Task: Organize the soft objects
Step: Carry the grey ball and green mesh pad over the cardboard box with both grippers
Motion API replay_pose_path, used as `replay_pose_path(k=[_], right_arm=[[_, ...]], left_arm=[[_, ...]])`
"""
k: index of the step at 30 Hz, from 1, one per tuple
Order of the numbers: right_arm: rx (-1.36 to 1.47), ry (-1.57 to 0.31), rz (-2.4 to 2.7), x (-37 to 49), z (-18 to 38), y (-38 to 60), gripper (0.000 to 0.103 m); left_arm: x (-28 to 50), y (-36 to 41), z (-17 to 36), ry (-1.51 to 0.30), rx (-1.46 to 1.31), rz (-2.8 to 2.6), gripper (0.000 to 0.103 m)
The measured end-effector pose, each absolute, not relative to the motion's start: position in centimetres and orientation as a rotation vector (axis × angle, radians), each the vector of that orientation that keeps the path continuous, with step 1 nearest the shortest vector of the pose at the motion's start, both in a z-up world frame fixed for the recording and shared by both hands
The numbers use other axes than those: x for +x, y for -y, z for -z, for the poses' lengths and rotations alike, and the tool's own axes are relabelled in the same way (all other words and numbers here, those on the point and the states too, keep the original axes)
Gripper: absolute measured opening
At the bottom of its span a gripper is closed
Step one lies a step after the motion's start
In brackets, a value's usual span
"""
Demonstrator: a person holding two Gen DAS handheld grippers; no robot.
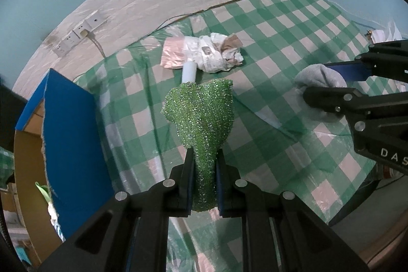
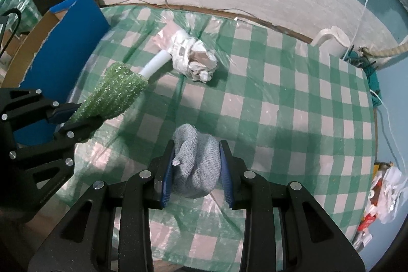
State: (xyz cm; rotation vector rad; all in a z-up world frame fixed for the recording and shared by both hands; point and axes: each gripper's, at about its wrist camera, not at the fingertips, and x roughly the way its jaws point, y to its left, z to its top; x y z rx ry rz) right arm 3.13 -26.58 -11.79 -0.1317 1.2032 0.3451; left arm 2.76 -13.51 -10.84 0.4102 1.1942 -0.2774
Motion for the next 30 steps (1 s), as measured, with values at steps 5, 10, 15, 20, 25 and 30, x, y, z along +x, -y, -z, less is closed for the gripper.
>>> replay_pose_path(k=[5, 10, 15, 20, 25, 30], right_arm=[[-0.142, -1.186, -0.355, 3.0, 10.9, 25.7, 0.031], [-0.152, -1.171, -0.368, 3.0, 10.1, 24.8, 0.031], [-0.163, -1.158, -0.382, 2.9, 9.3, 23.7, 0.031], [-0.172, -1.142, -0.397, 3.0, 8.4, 22.5, 0.031], [-0.191, -1.130, -0.414, 3.0, 7.7, 21.1, 0.031], [-0.198, -1.125, -0.433, 3.0, 7.2, 19.8, 0.031]], left_arm=[[2.4, 12.6, 10.1, -1.182, 0.401, 0.260, 0.014], [2.1, 11.9, 9.2, -1.158, 0.405, 0.242, 0.014], [1.8, 11.0, 8.2, -1.137, 0.402, 0.228, 0.014], [1.6, 10.0, 7.5, -1.121, 0.396, 0.210, 0.014], [1.4, 8.8, 6.7, -1.105, 0.384, 0.192, 0.014], [1.2, 7.5, 5.9, -1.090, 0.371, 0.174, 0.014]])
